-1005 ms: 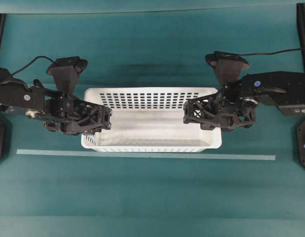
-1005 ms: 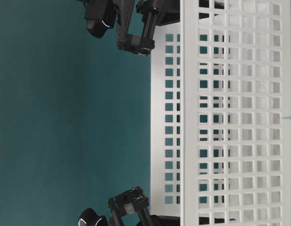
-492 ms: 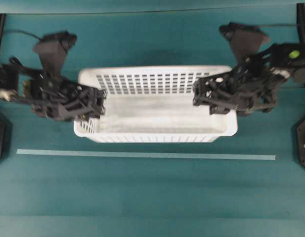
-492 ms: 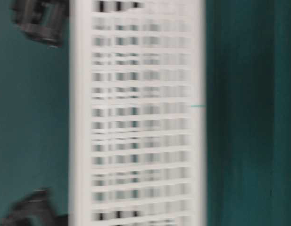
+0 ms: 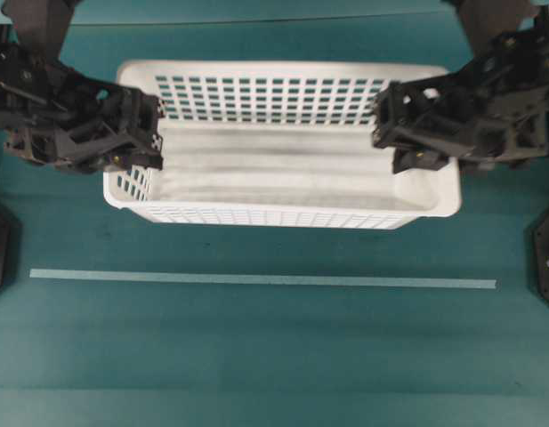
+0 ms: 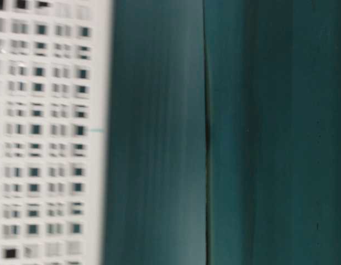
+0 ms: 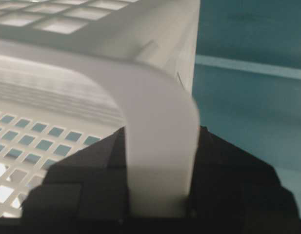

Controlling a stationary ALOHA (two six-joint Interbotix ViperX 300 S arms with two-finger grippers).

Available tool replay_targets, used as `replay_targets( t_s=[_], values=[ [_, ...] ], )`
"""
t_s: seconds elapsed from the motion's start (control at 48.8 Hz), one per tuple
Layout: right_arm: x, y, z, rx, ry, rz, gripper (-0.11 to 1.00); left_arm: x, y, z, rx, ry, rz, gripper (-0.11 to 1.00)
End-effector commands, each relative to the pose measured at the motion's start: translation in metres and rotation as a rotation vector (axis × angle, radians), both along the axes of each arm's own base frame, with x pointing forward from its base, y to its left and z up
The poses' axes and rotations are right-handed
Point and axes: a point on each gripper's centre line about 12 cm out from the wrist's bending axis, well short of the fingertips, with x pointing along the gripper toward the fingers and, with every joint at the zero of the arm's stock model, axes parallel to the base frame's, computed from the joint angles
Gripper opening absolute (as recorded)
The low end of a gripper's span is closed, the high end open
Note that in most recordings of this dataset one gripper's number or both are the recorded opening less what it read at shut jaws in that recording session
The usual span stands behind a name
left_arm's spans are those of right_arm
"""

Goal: Lift the white basket with both hands.
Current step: 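Lift the basket with both grippers and pull it back, then lower the held basket back toward the table with both grippers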

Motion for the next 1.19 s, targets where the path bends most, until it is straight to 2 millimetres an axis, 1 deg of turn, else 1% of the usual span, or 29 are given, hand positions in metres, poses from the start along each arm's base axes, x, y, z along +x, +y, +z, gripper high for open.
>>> replay_targets(
  t_s=[0.0,0.123,0.185,0.267,0.369,0.472,0.718,0.8,0.841,0.985,1.169],
  values=[
    [0.002,0.006,0.023,-0.008,-0.044,0.035,0.18,0.002,0.000,0.038,0.046,-0.114,-0.030,0.13],
    [-0.001,0.008,0.045,-0.016,-0.081,0.045,0.18,0.001,0.000,0.060,0.053,-0.161,-0.029,0.13],
    [-0.002,0.009,0.055,-0.021,-0.099,0.051,0.18,-0.001,0.000,0.068,0.058,-0.168,-0.030,0.13],
    [-0.007,0.011,0.063,-0.021,-0.089,0.061,0.18,-0.003,0.000,0.073,0.056,-0.157,-0.029,0.13],
    [-0.015,0.011,0.067,-0.015,-0.042,0.065,0.18,-0.005,-0.001,0.079,0.055,-0.151,-0.030,0.13],
    [-0.016,0.011,0.074,-0.019,-0.060,0.067,0.18,-0.009,-0.001,0.089,0.058,-0.176,-0.031,0.13],
    [-0.024,0.013,0.114,-0.041,-0.172,0.070,0.18,-0.018,-0.002,0.117,0.067,-0.241,-0.028,0.13],
    [-0.026,0.014,0.124,-0.045,-0.194,0.072,0.18,-0.020,-0.003,0.124,0.067,-0.251,-0.028,0.13],
    [-0.027,0.014,0.127,-0.046,-0.204,0.074,0.18,-0.020,-0.004,0.126,0.068,-0.250,-0.032,0.13],
    [-0.029,0.014,0.128,-0.051,-0.210,0.076,0.18,-0.021,-0.008,0.132,0.065,-0.263,-0.043,0.13],
    [-0.023,0.013,0.123,-0.050,-0.210,0.075,0.18,-0.022,-0.007,0.134,0.068,-0.272,-0.041,0.13]
  ],
)
